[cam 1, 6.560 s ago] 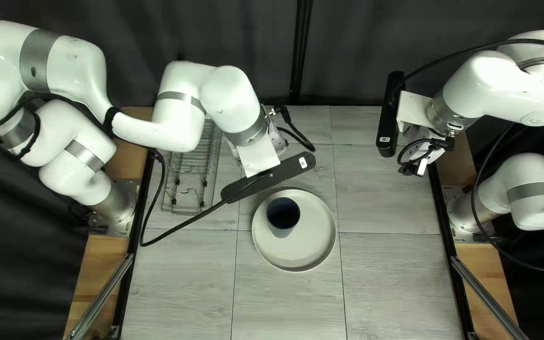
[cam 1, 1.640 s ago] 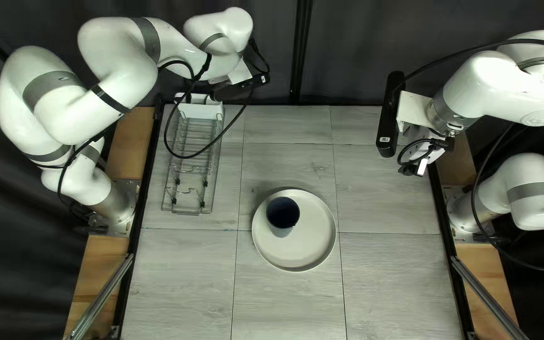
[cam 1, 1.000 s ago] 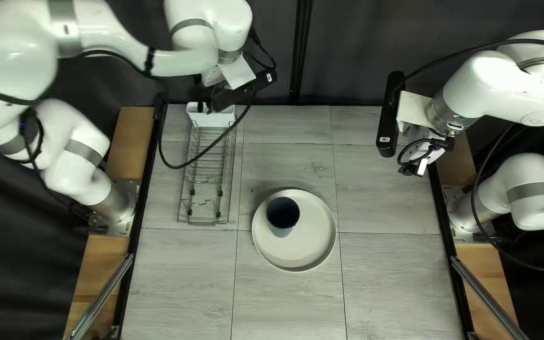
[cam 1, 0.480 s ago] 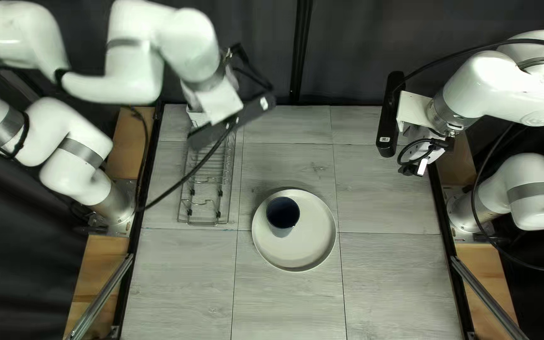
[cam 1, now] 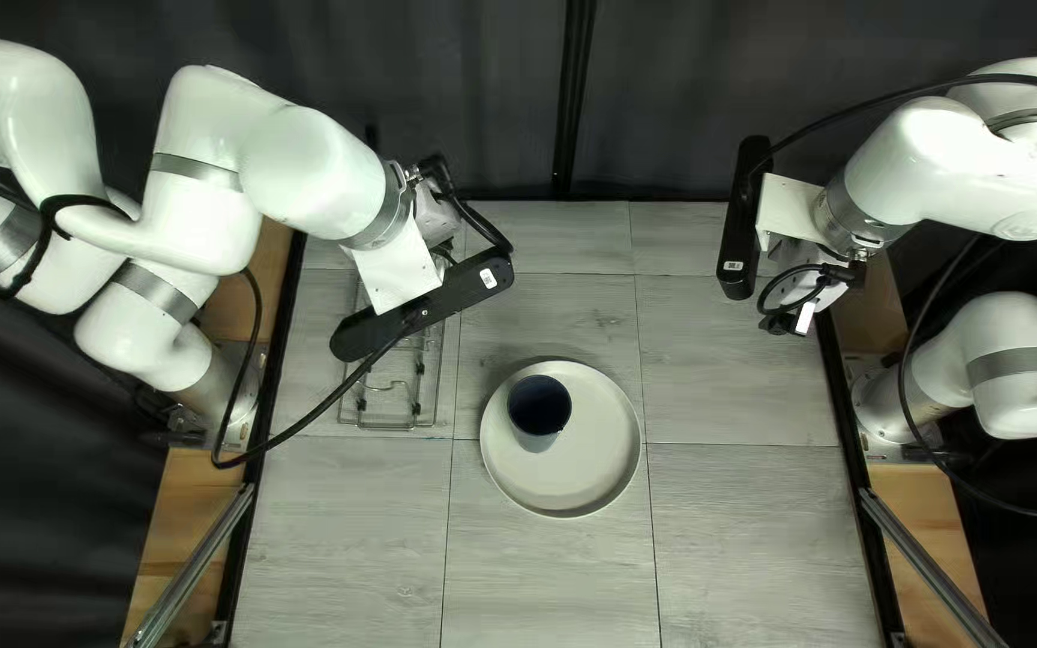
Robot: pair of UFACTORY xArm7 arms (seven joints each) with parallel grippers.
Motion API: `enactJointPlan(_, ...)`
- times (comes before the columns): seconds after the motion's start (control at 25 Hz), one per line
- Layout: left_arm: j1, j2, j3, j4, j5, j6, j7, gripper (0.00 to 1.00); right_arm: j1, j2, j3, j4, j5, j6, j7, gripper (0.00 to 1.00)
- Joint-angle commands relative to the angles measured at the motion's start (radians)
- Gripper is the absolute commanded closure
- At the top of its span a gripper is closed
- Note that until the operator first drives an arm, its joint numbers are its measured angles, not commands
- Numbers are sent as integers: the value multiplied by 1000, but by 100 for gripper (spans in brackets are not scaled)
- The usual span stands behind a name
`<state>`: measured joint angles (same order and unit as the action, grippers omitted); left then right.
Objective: Pick up and place plate onto table. Place down one fork to the left of the plate. Place spoon and knife to the right of the plate. Place cup above the knife and spoon
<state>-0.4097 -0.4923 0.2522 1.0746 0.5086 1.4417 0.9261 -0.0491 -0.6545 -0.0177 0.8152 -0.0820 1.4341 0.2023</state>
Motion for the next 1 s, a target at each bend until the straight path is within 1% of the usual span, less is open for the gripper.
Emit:
enactJointPlan(0.04, -37, -57, 22, -44, -10, -92, 96, 100, 0, 0, 0, 0, 0, 0, 0, 0)
enactJointPlan(0.16, -58, -77, 23, -74, 7, -148, 150, 100, 0, 0, 0, 0, 0, 0, 0, 0)
enactJointPlan(0.24, -72, -87, 15, -106, 40, -196, 187, 100, 0, 0, 0, 0, 0, 0, 0, 0)
enactJointPlan(0.32, -77, -86, 9, -121, 64, -219, 200, 100, 0, 0, 0, 0, 0, 0, 0, 0)
enactJointPlan(0.72, -77, -86, 9, -121, 64, -219, 200, 100, 0, 0, 0, 0, 0, 0, 0, 0)
enactJointPlan(0.76, -77, -86, 9, -121, 64, -219, 200, 100, 6, -6, 8, -12, -14, -9, -13, 0)
enactJointPlan(0.88, -77, -86, 9, -121, 64, -219, 200, 100, 28, -21, 0, -48, -22, -62, -71, 0)
enactJointPlan(1.0, -77, -86, 9, -121, 64, -219, 200, 100, 45, -25, -31, -82, -42, -130, -172, 0)
